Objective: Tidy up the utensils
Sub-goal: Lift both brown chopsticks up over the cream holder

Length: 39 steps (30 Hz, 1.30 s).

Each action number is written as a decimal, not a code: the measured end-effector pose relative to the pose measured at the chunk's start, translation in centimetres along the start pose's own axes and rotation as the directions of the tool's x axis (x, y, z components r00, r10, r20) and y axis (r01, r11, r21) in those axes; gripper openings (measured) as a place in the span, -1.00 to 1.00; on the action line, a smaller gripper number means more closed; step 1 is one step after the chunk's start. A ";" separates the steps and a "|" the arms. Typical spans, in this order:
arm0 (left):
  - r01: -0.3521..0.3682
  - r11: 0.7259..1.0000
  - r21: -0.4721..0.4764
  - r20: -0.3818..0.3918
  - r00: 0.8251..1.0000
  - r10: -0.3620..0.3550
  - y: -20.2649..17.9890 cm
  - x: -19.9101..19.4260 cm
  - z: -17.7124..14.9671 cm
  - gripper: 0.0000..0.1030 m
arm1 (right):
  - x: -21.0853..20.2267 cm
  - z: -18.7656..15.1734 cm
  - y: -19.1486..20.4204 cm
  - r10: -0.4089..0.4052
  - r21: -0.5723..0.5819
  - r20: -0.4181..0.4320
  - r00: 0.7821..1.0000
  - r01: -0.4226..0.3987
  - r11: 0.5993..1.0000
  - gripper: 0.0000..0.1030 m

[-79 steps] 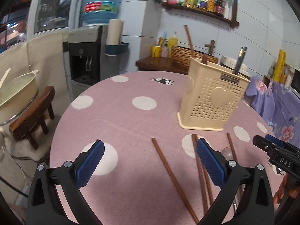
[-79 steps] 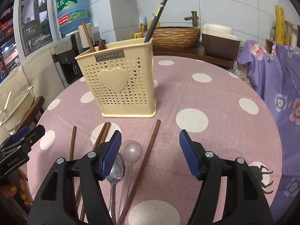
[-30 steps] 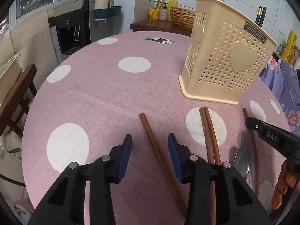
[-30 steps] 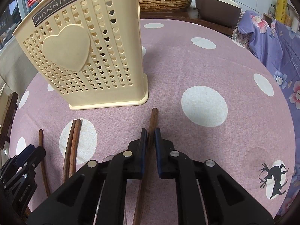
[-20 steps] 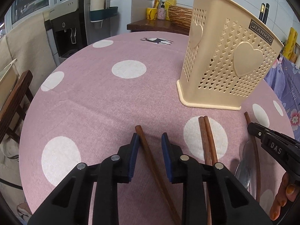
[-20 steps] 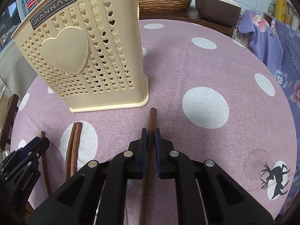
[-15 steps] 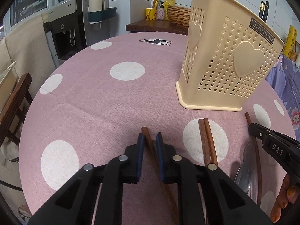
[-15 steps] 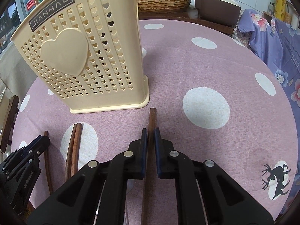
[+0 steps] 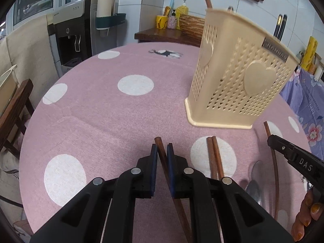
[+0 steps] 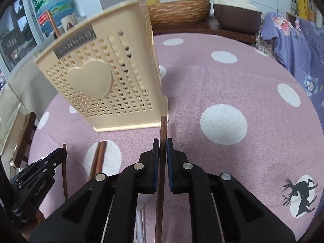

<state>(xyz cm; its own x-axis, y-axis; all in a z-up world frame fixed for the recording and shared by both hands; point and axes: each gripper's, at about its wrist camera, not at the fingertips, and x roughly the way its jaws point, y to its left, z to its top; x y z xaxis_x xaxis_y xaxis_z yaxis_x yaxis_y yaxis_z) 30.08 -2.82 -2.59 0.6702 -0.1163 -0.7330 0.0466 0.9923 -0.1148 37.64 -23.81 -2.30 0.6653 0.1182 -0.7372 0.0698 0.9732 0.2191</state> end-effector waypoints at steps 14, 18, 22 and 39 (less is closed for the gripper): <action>0.123 0.992 0.026 0.228 0.966 -0.125 0.0 -9.5 4.2 -0.97 | -11.4 2.4 -0.7 0.156 -0.107 0.210 0.965 -0.136 0.985 -0.85; 0.109 0.993 0.038 0.242 0.964 -0.115 0.0 -9.8 5.1 -0.97 | -13.4 3.1 -1.0 0.164 -0.127 0.247 0.955 -0.136 0.983 -0.85; 0.070 0.997 0.026 0.184 0.980 -0.073 0.5 -8.3 5.0 -0.97 | -13.7 3.1 -1.4 0.152 -0.116 0.249 0.956 -0.126 0.985 -0.85; -0.078 0.997 0.003 -0.110 0.991 0.078 2.3 2.2 0.6 -0.43 | -14.2 2.5 -1.1 0.136 -0.112 0.265 0.955 -0.110 0.988 -0.85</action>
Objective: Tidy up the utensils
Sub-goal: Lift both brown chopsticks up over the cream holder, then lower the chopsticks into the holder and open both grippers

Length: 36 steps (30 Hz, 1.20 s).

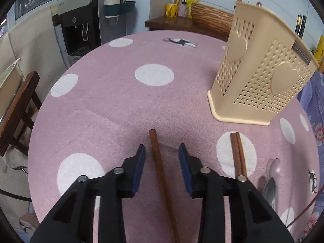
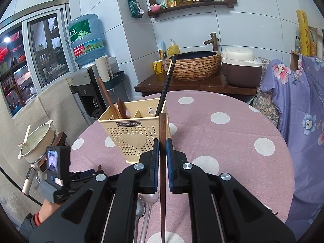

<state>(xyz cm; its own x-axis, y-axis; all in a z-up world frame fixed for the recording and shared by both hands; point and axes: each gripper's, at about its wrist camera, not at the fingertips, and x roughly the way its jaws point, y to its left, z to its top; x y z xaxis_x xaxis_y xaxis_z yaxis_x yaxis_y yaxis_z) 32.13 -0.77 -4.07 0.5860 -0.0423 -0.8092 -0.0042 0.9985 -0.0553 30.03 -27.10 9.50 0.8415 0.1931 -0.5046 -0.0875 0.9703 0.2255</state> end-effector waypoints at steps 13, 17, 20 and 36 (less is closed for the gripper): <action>-0.009 1.000 0.030 0.042 0.999 0.007 -1.3 0.1 0.5 -0.83 | -0.7 0.1 0.2 0.007 0.001 0.009 1.000 -0.007 1.000 -0.85; 0.031 0.999 0.020 0.103 0.994 -0.033 -1.3 -2.3 1.1 -0.84 | -1.1 0.2 0.3 0.017 -0.008 0.016 1.000 -0.017 1.000 -0.85; 0.082 0.997 0.011 0.164 0.983 -0.083 -1.2 -5.1 1.7 -0.84 | -1.7 0.4 0.4 0.035 -0.013 0.028 0.999 -0.035 0.999 -0.85; 0.181 0.979 0.093 0.442 0.874 -0.204 -1.7 -16.4 4.1 -0.84 | -4.3 2.5 1.2 0.077 -0.062 0.078 0.994 -0.072 0.996 -0.86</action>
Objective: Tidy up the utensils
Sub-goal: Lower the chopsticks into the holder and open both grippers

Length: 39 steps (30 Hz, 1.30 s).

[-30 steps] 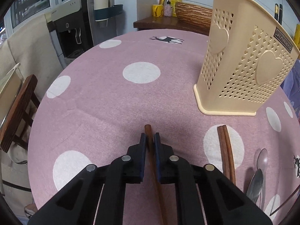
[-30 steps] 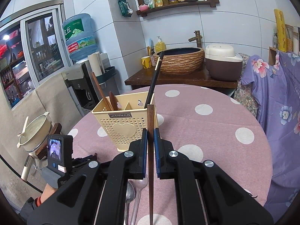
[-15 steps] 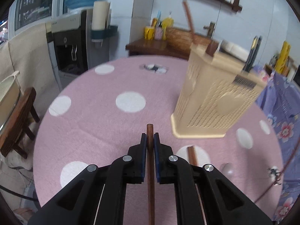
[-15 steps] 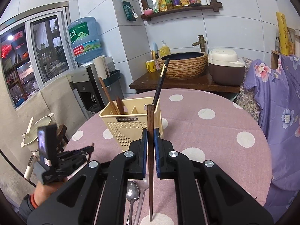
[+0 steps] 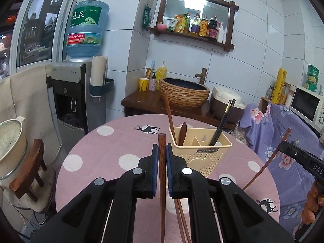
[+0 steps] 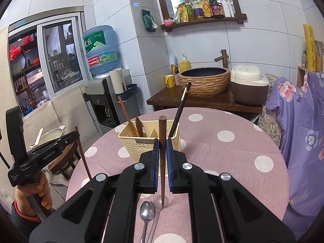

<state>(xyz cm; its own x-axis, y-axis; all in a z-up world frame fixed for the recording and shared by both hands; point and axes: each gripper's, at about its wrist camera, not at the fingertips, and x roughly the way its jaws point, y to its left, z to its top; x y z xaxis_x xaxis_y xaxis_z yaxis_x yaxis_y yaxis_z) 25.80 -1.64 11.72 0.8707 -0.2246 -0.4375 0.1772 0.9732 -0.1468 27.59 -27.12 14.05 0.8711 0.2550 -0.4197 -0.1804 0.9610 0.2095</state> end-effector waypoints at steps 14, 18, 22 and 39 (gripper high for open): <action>0.075 0.997 -0.026 0.050 0.996 -0.074 0.2 -1.5 2.8 -0.84 | -0.7 2.3 0.1 0.037 -0.008 0.009 0.999 -0.037 0.999 -0.86; 0.087 0.996 0.002 0.104 0.991 -0.086 -1.0 -2.6 5.4 -0.84 | -1.3 4.5 0.9 0.050 -0.028 0.045 0.998 -0.048 0.998 -0.86; 0.105 0.994 0.015 0.160 0.981 -0.106 -2.2 -3.5 8.6 -0.84 | -2.0 8.0 1.8 0.053 -0.046 0.106 0.993 -0.049 0.998 -0.85; 0.027 1.000 -0.004 0.186 0.982 -0.025 -5.2 3.5 11.7 -0.84 | 4.5 11.9 2.0 -0.032 -0.029 0.114 0.993 0.035 0.999 -0.85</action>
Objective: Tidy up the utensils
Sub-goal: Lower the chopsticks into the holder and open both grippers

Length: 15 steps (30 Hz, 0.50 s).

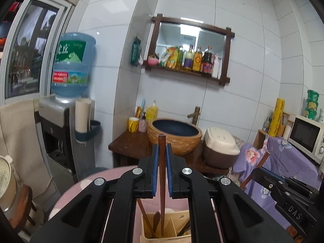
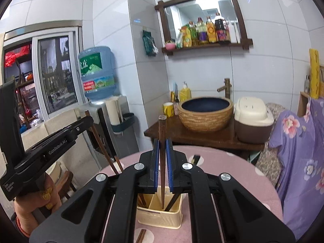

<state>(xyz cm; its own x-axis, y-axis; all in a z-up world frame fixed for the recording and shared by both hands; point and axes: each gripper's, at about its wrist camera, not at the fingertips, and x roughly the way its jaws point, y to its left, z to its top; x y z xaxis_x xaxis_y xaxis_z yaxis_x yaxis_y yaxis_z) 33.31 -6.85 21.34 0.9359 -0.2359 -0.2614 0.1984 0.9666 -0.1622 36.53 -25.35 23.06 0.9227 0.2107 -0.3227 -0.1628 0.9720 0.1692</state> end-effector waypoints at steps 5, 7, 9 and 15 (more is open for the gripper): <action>-0.021 1.000 0.004 -0.052 0.998 0.021 0.2 1.6 -2.8 -0.84 | 2.0 -2.6 -0.6 -0.019 0.009 -0.049 0.999 0.019 1.000 -0.85; -0.018 1.000 0.010 -0.078 0.997 0.019 0.1 2.2 -3.7 -0.84 | 2.6 -3.4 -0.8 -0.015 0.023 -0.067 0.998 0.017 1.000 -0.85; -0.019 1.000 0.013 -0.096 0.995 0.020 0.1 2.6 -4.6 -0.84 | 3.1 -4.1 -0.9 -0.017 0.026 -0.081 0.997 0.019 0.999 -0.85; -0.026 1.000 0.002 -0.147 0.989 0.026 0.6 3.9 -6.7 -0.84 | 4.1 -6.1 -1.2 -0.010 0.035 -0.108 0.994 0.013 0.999 -0.85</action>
<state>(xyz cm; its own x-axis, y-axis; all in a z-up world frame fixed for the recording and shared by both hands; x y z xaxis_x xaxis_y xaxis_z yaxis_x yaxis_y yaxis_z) 35.13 -7.83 13.85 0.8877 -0.2225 -0.4031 0.1741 0.9727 -0.1536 38.38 -24.98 15.89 0.8811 0.2114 -0.4230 -0.1379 0.9705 0.1977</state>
